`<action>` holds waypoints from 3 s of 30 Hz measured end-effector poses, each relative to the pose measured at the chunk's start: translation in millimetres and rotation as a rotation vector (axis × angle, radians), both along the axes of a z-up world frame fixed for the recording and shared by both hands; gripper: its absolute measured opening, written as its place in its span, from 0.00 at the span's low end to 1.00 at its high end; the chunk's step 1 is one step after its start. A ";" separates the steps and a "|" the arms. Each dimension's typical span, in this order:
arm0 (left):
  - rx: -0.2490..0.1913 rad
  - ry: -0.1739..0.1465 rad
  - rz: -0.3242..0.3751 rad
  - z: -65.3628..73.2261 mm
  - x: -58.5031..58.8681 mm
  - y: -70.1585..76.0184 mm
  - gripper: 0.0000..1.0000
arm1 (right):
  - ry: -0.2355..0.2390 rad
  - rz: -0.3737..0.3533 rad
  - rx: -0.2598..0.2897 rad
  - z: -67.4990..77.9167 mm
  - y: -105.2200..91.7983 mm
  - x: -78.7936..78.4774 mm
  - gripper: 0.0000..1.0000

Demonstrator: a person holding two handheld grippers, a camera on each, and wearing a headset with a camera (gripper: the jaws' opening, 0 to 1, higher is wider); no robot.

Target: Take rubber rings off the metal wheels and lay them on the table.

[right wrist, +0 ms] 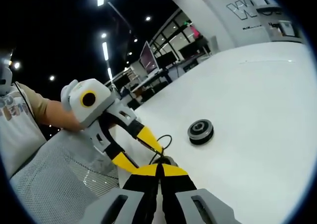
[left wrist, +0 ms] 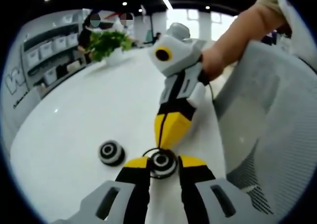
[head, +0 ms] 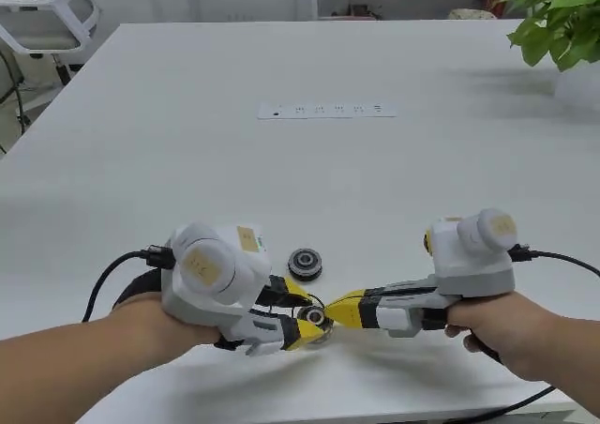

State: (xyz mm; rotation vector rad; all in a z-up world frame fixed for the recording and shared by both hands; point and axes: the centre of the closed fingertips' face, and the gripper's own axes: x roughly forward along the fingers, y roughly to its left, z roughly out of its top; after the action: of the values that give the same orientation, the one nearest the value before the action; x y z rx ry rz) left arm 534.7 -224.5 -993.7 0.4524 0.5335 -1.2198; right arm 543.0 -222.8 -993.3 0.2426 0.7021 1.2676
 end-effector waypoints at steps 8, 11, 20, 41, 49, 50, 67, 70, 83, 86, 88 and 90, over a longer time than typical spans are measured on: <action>-0.029 -0.001 0.005 12.1 -2.3 4.5 0.27 | 0.000 -0.004 0.014 4.3 -0.8 0.2 0.00; -0.041 -0.002 0.011 17.4 -3.1 7.3 0.30 | -0.002 -0.007 0.024 7.4 -1.2 0.9 0.00; -0.074 -0.021 0.038 32.9 -3.4 18.0 0.39 | 0.000 -0.017 0.051 16.6 -1.3 2.3 0.00; -0.149 -0.040 0.127 62.5 -2.4 46.2 0.60 | -0.005 -0.018 0.086 33.8 5.4 4.8 0.00; -0.166 -0.040 0.161 68.6 -4.1 58.8 0.67 | -0.009 -0.020 0.092 38.9 9.6 8.2 0.00; -0.166 -0.042 0.164 69.1 -4.1 60.3 0.67 | -0.008 -0.020 0.093 39.4 10.3 8.4 0.00; -0.185 -0.043 0.239 72.7 -2.4 83.1 0.76 | 0.015 -0.022 0.107 46.2 25.2 15.6 0.00; -0.185 -0.042 0.244 72.0 -2.8 86.0 0.77 | 0.024 -0.017 0.108 45.9 29.2 16.4 0.00; -0.182 -0.046 0.285 70.9 -2.1 102.5 0.78 | 0.038 0.001 0.094 41.0 50.6 19.1 0.00; -0.182 -0.043 0.293 70.1 -2.3 105.5 0.78 | 0.042 0.005 0.090 39.0 55.4 19.3 0.00; -0.183 -0.040 0.299 69.1 -2.7 107.8 0.78 | 0.045 0.004 0.084 35.8 58.3 20.5 0.00; -0.181 -0.039 0.302 67.9 -3.0 109.4 0.78 | 0.051 0.004 0.083 33.6 60.0 21.3 0.00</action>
State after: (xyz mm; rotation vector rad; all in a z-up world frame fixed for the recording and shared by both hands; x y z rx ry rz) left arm 531.7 -115.1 -925.8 0.2310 0.4356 -0.9566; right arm 564.3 -162.7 -959.7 0.3430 0.6949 1.2996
